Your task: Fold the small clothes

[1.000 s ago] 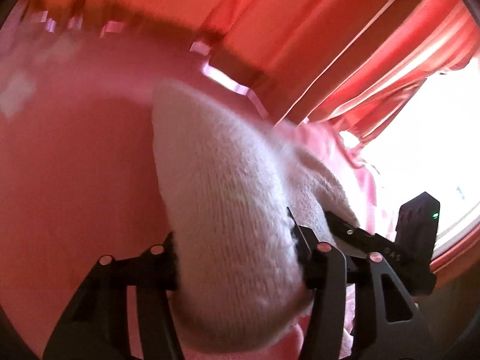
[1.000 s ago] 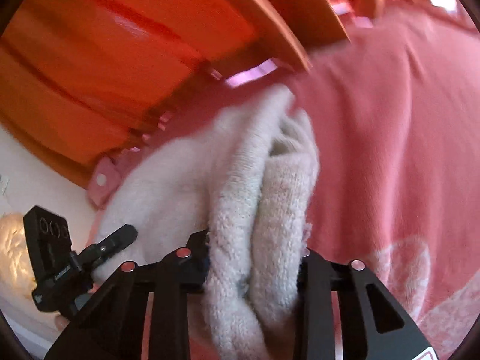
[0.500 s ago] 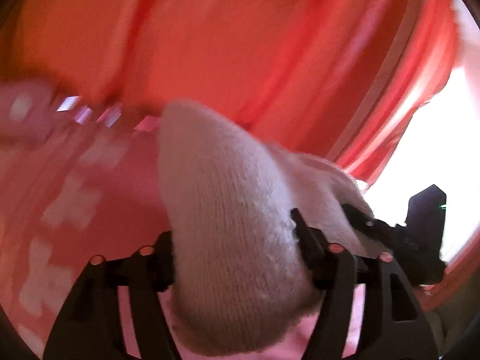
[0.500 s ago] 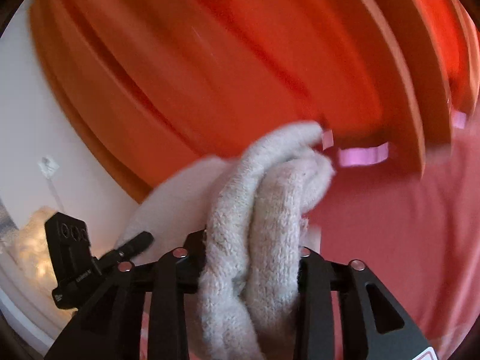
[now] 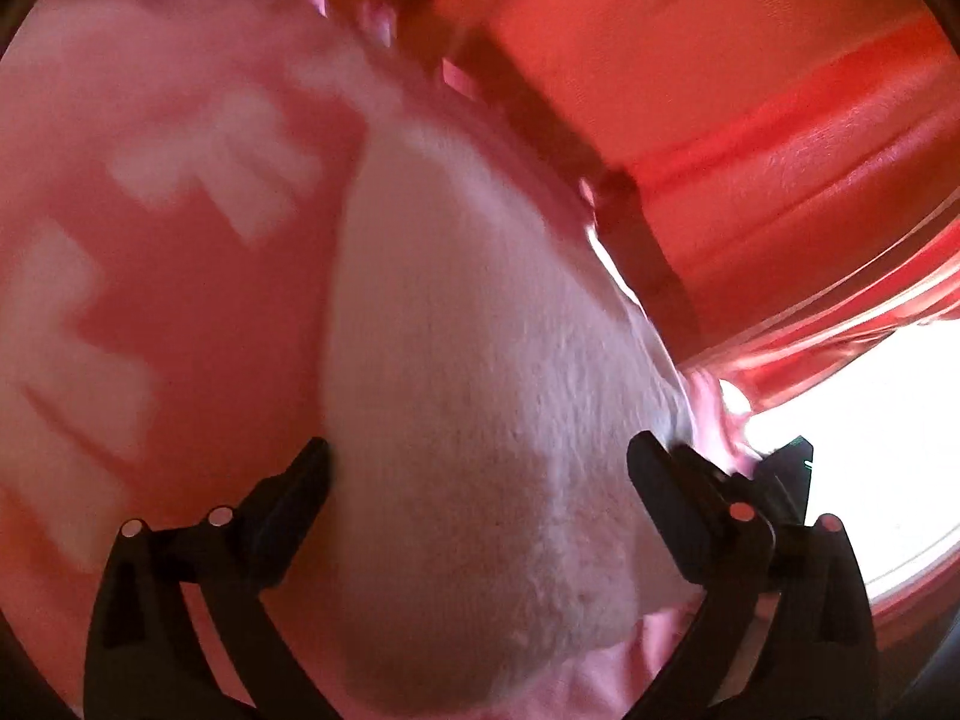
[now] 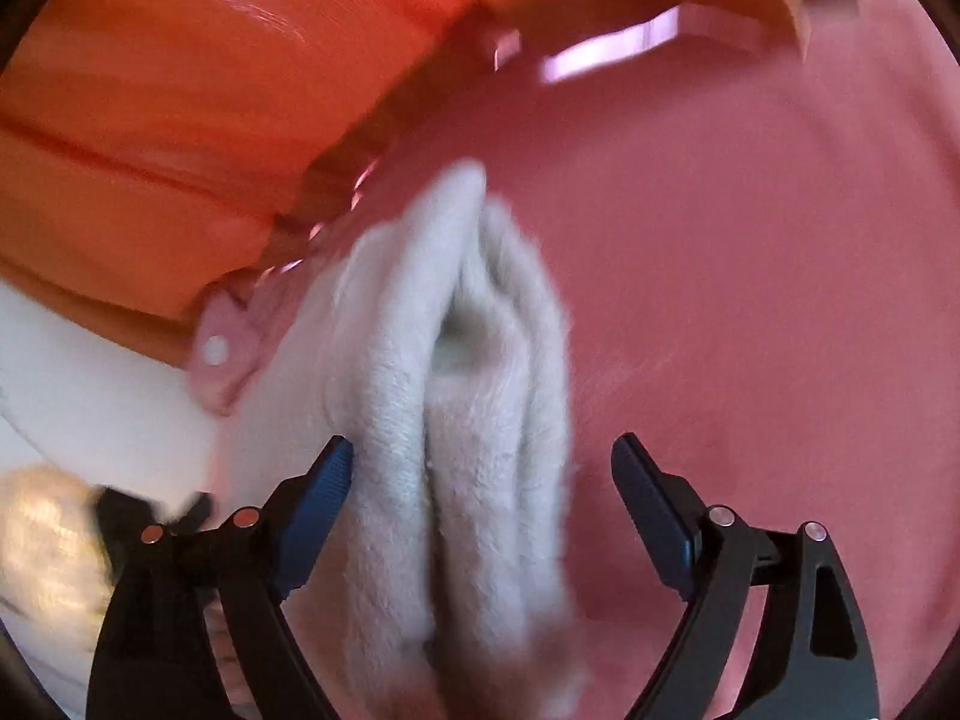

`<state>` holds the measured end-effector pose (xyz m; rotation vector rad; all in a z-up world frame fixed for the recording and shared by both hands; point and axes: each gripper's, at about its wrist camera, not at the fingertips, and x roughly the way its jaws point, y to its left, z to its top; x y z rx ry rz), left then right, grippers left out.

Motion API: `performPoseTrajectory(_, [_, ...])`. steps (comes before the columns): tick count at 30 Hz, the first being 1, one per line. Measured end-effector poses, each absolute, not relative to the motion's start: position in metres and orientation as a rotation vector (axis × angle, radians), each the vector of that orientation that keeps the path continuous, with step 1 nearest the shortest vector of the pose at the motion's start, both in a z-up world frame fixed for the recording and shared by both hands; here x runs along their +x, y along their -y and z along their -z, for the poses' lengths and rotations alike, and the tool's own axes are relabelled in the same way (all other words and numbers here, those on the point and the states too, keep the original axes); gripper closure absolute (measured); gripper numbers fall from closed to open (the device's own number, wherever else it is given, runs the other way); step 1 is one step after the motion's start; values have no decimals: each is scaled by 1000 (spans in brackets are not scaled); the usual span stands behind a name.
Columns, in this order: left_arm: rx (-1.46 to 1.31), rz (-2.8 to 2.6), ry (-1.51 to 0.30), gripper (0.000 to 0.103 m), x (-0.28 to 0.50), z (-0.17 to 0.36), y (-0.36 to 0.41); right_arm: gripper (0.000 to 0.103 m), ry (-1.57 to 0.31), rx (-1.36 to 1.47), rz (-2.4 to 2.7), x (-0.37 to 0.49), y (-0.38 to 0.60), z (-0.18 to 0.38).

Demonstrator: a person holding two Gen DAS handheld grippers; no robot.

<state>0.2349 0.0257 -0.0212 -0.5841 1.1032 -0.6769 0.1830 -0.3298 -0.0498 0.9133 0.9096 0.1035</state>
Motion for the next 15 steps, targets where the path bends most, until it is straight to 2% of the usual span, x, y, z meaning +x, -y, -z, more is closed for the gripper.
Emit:
performPoseTrajectory(2, [-614,700,-1176,10,245,38,-18,25,-924,935,-177,192,319,58])
performPoseTrajectory(3, [-610,696,-1161,18,240,37,-19,46,-922,938,-225,195,315,59])
performPoseTrajectory(4, [-593,697,-1144,33,239,33,-17,57,-913,928,-243,198,310,56])
performPoseTrajectory(6, [-550,736,-1052,46,233,12,-15,68,-833,752,-210,196,297,19])
performPoseTrajectory(10, [-495,839,-787,47,219,-46,-15,70,-574,568,-212,175,281,-52])
performPoseTrajectory(12, [-501,885,-684,47,213,-64,-18,70,-480,551,-224,163,288,-70])
performPoseTrajectory(14, [-480,896,-680,44,216,-61,-12,69,-493,556,-211,164,299,-62])
performPoseTrajectory(15, [-454,876,-713,41,219,-53,-8,66,-570,577,-189,176,305,-42])
